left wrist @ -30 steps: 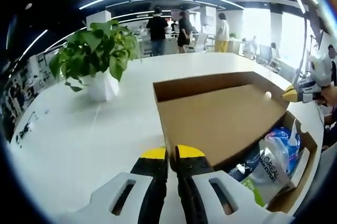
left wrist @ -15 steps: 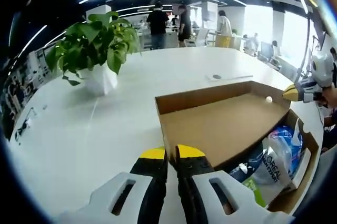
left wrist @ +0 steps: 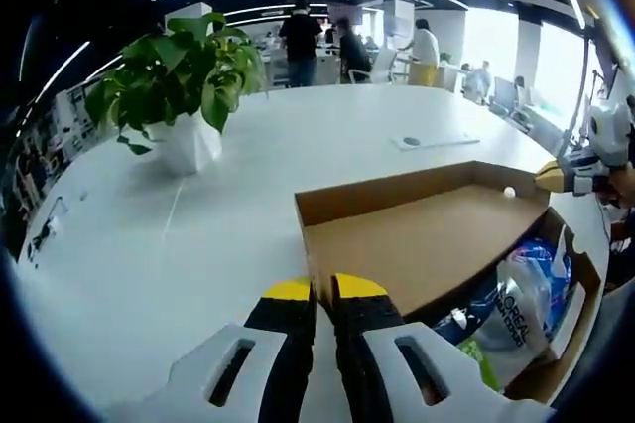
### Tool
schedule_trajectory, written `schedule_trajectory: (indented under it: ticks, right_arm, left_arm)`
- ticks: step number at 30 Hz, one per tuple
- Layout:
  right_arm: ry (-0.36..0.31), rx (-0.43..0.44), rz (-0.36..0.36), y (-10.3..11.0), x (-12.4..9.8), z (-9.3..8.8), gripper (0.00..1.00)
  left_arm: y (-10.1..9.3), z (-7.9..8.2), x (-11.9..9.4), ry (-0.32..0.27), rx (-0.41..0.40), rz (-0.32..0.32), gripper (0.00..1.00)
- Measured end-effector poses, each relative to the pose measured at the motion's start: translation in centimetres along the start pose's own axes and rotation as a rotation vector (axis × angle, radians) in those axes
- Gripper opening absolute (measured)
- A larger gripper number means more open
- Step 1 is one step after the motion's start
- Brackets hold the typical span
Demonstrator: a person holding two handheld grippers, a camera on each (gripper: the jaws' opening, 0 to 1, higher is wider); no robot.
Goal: Operate the shoe box by opening the lid, removing the specified soft item, and placing it in the target area until the item is outside and the box remains undamaged.
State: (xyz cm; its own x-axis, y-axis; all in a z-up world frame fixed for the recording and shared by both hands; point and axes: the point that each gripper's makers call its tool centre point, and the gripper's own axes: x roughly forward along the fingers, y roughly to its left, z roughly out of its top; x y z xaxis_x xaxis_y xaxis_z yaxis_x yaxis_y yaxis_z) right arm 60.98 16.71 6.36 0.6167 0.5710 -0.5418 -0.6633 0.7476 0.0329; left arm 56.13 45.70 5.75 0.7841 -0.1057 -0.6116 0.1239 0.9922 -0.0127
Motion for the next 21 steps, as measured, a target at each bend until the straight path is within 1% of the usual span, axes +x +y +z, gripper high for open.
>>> schedule_trajectory:
  ticks: [8,15,17,21]
  right_arm:
    - [-0.004,-0.015,0.012,0.3,-0.6,0.3,0.06]
    - [-0.026,-0.007,0.028,0.5,-1.5,1.0,0.09]
    - [-0.031,-0.019,0.032,0.8,-1.8,1.2,0.1]
    - [-0.031,-0.028,0.042,1.2,-2.5,1.1,0.15]
  left_arm:
    - [-0.2,0.0,-0.3,0.001,0.007,0.0,0.04]
    - [-0.7,0.1,-1.0,-0.002,0.011,-0.007,0.09]
    - [-0.9,0.2,-1.3,-0.006,0.012,-0.009,0.11]
    - [-1.2,0.4,-2.0,-0.014,0.02,-0.007,0.14]
